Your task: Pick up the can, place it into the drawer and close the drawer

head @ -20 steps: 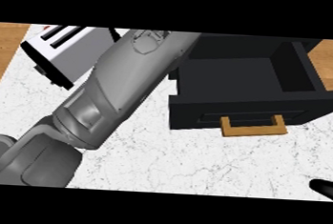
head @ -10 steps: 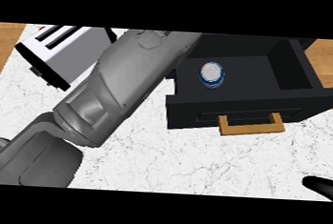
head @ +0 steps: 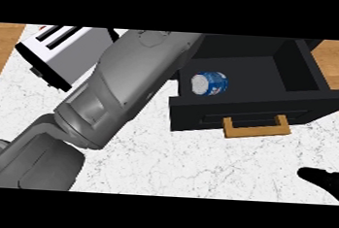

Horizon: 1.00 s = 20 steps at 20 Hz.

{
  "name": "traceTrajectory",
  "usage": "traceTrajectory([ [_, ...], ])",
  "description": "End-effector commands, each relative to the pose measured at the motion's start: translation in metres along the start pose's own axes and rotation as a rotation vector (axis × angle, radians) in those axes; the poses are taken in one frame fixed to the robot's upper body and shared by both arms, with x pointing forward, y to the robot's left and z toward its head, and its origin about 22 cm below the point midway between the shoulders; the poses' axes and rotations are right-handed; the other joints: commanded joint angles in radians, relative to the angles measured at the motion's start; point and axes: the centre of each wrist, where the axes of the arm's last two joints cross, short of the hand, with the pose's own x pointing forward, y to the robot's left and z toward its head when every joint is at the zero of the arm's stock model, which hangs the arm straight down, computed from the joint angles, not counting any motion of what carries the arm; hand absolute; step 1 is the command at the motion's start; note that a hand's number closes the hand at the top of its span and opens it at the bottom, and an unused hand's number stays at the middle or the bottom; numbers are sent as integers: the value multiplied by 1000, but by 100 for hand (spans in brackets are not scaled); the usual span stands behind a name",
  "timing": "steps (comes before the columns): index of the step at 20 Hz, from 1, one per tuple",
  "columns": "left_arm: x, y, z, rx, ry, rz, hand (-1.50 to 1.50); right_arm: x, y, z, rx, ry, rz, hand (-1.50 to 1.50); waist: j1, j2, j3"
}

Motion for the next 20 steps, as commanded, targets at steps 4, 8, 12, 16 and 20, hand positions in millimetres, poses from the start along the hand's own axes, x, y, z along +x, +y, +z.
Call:
traceTrajectory([
  [4,-3,2,-1,15,3,67,-150,-17,19,-18,87,-55,248,-150,16,6,0],
  [8,13,-3,0,-12,5,79,-150,-20,35,-45,89,-69,380,-150,52,-2,-1],
  [12,24,-8,2,3,-31,49,-150,-42,73,-54,158,-87,464,-150,66,-4,0],
  [16,8,4,-5,-24,-22,22,-150,-68,89,-64,191,-62,562,-150,95,-7,-1],
  [20,20,0,-4,-22,-25,35,-150,-93,91,-83,212,-42,687,-150,110,-14,-2],
])
